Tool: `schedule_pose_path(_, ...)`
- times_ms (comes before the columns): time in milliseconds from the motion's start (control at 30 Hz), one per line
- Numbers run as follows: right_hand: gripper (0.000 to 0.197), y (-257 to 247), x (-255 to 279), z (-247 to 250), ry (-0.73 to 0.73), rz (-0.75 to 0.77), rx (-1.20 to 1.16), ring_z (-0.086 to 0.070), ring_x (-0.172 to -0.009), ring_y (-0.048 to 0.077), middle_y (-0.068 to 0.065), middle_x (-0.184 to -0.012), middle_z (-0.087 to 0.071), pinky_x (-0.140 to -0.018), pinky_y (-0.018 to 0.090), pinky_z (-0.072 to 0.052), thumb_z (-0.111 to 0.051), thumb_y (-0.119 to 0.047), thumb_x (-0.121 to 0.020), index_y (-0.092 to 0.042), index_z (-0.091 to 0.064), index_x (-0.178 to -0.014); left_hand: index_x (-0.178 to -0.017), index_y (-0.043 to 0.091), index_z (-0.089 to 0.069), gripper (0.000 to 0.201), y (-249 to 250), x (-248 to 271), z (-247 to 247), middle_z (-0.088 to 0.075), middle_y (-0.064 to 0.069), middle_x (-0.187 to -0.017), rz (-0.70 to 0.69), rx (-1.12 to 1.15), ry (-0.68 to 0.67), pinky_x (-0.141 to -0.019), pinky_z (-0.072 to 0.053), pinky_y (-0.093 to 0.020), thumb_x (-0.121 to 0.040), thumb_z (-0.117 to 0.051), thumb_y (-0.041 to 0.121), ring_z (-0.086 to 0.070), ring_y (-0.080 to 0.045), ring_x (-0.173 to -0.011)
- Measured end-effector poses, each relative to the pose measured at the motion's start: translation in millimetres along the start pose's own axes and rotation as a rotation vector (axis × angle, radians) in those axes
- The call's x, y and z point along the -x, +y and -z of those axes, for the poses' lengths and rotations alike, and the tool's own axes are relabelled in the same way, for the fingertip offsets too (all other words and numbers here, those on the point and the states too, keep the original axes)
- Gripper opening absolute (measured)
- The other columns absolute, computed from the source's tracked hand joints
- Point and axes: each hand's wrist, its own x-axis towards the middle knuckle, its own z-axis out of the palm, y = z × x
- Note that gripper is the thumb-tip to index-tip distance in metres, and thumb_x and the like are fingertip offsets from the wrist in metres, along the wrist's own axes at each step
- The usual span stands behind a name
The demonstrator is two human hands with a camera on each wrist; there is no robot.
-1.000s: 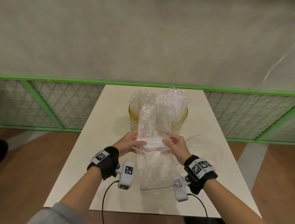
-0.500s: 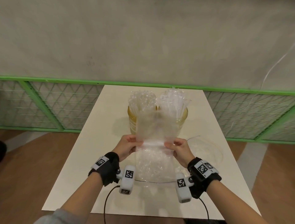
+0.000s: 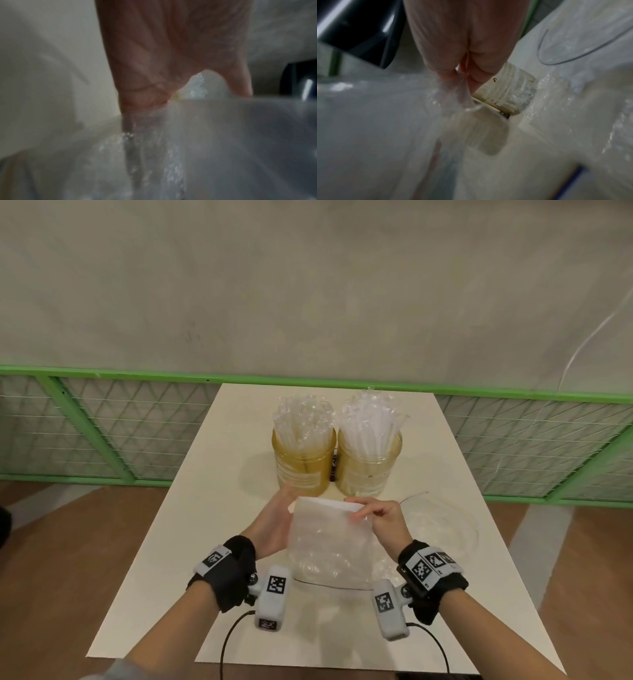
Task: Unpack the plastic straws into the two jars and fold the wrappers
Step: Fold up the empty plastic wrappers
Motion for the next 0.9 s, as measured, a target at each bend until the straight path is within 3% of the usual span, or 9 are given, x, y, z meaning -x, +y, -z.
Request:
schedule_pose_path(133,0.047,4,-2,-4,0.031,-0.001,0.075,-0.062,-0.092,0.003,-0.004,-0.094,-0.068,-0.086,0.02,-0.046,-0.047,0.017,-0.083,-0.02,-0.072,-0.096,-0.146,0.04,-0.012,0.087,-12,-7,3,-0.04,-0.002,-0.144,-0.203,-0.386,0.139,-0.095,-0.051,-0.034,-0.085,-0.064,0.006,-0.052,-0.021,-0.123)
schedule_pose_path(200,0.042,2,5,-4,0.028,-0.148,-0.164,-0.06,-0.08,0.015,-0.002,-0.087,-0.064,-0.074,0.027,-0.048,-0.047,-0.003,-0.092,-0.028,-0.058,-0.123,-0.134,0.045,-0.035,0.071,-11,-9,5,-0.04,0.011,-0.143,-0.371,-0.491,0.228,-0.107,-0.039,-0.044,-0.084,-0.063,0.003,-0.043,-0.018,-0.13)
schedule_pose_path(333,0.055,4,26,-16,-0.106,-0.364,-0.382,-0.065,-0.101,0.026,0.007,-0.117,-0.063,-0.084,0.041,-0.053,-0.06,-0.052,-0.081,-0.037,-0.041,-0.131,-0.095,0.023,-0.07,0.027,-14,-9,-3,-0.067,0.008,-0.105,-0.465,-0.578,0.356,-0.099,-0.046,-0.027,-0.083,-0.063,-0.001,-0.059,0.008,-0.096)
schedule_pose_path(433,0.038,7,33,-21,-0.181,-0.444,-0.359,-0.067,-0.096,0.021,0.006,-0.11,-0.067,-0.08,0.039,-0.055,-0.064,-0.026,-0.086,-0.018,-0.05,-0.12,-0.108,0.021,-0.067,0.032,-18,-12,-5,-0.063,0.006,-0.116,-0.437,-0.576,0.385,-0.101,-0.044,-0.023,-0.083,-0.065,0.003,-0.056,0.0,-0.109)
schedule_pose_path(567,0.02,9,33,-11,-0.239,-0.436,-0.182,-0.06,-0.059,0.012,0.006,-0.077,-0.062,-0.07,0.039,-0.059,-0.053,0.008,-0.087,-0.003,-0.062,-0.102,-0.127,0.022,-0.055,0.053,-17,-11,5,-0.052,0.007,-0.124,-0.334,-0.553,0.369,-0.104,-0.042,-0.035,-0.078,-0.072,0.009,-0.05,-0.015,-0.119)
schedule_pose_path(633,0.019,6,33,-7,-0.232,-0.445,-0.18,-0.059,-0.061,0.013,0.01,-0.08,-0.062,-0.069,0.036,-0.058,-0.057,0.006,-0.085,-0.003,-0.064,-0.1,-0.132,0.027,-0.048,0.069,-18,-11,10,-0.05,0.004,-0.128,-0.261,-0.575,0.305,-0.102,-0.044,-0.034,-0.072,-0.078,0.012,-0.05,-0.016,-0.119)
schedule_pose_path(767,0.034,2,28,-13,-0.212,-0.612,-0.387,-0.063,-0.1,0.033,0.016,-0.112,-0.065,-0.073,0.042,-0.057,-0.047,-0.032,-0.092,-0.011,-0.061,-0.116,-0.138,0.036,-0.036,0.086,-23,-15,12,-0.041,0.004,-0.141,-0.225,-0.678,0.233,-0.108,-0.038,-0.034,-0.068,-0.081,0.017,-0.042,-0.016,-0.128)
schedule_pose_path(833,0.044,5,24,-22,-0.195,-0.561,-0.193,-0.066,-0.103,0.027,0.01,-0.114,-0.068,-0.077,0.041,-0.057,-0.056,-0.047,-0.088,-0.016,-0.06,-0.119,-0.145,0.035,-0.022,0.096,-26,-16,9,-0.029,0.013,-0.142,-0.213,-0.783,0.201,-0.109,-0.027,-0.024,-0.07,-0.08,0.02,-0.028,-0.006,-0.133)
schedule_pose_path(900,0.053,12,22,-29,-0.117,-0.412,0.035,-0.067,-0.098,0.021,0.008,-0.111,-0.069,-0.085,0.039,-0.056,-0.074,-0.038,-0.076,-0.012,-0.059,-0.119,-0.148,0.031,-0.011,0.101,-26,-17,8,-0.027,0.01,-0.145,-0.197,-0.85,0.21,-0.104,-0.023,-0.019,-0.073,-0.078,0.02,-0.023,-0.005,-0.134)
